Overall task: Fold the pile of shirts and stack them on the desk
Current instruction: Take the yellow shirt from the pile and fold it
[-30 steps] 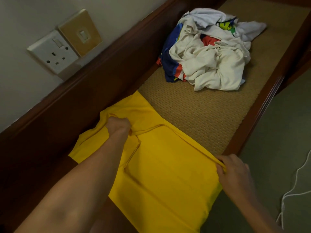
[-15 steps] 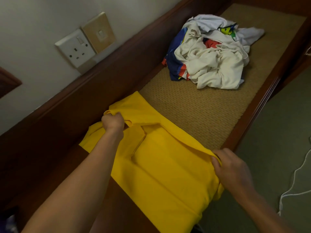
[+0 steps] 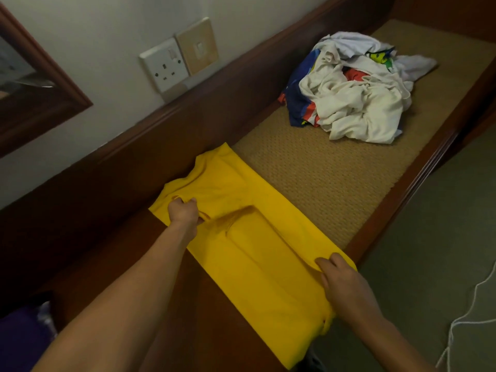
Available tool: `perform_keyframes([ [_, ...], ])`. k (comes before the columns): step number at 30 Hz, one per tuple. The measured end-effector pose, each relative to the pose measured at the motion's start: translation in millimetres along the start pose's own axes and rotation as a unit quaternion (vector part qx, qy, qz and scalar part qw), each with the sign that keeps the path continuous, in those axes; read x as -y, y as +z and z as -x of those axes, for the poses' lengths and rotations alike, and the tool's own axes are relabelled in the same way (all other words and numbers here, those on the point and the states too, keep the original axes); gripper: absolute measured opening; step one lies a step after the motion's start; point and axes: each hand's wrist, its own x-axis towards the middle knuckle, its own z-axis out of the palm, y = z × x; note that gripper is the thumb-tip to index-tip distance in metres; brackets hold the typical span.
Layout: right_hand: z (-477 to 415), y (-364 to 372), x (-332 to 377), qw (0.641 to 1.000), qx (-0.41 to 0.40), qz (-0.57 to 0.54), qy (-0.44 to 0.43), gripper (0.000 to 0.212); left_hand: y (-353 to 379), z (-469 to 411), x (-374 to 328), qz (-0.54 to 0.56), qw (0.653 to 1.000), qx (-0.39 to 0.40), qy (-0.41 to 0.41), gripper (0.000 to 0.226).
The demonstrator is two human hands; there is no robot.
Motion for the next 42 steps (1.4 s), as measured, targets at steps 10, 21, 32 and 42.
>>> perform_keyframes([
  [10,19,17,1,0.994,0.103,-0.038,0.016,0.038,-30,-10,18,-0.033,0.999,0.007,-0.005,0.053],
  [21,5,10,0,0.998,0.057,-0.016,0.029,0.043,-44,-26,42,-0.097,0.993,0.061,-0.008,0.029],
  [32,-98,-3,24,0.997,0.060,0.021,-0.038,0.040,-55,-31,41,-0.247,0.965,-0.009,0.091,0.058],
  [42,-214,1,60,0.981,0.140,0.016,-0.131,0.043,-67,-34,62,-0.335,0.924,-0.032,0.182,0.069],
])
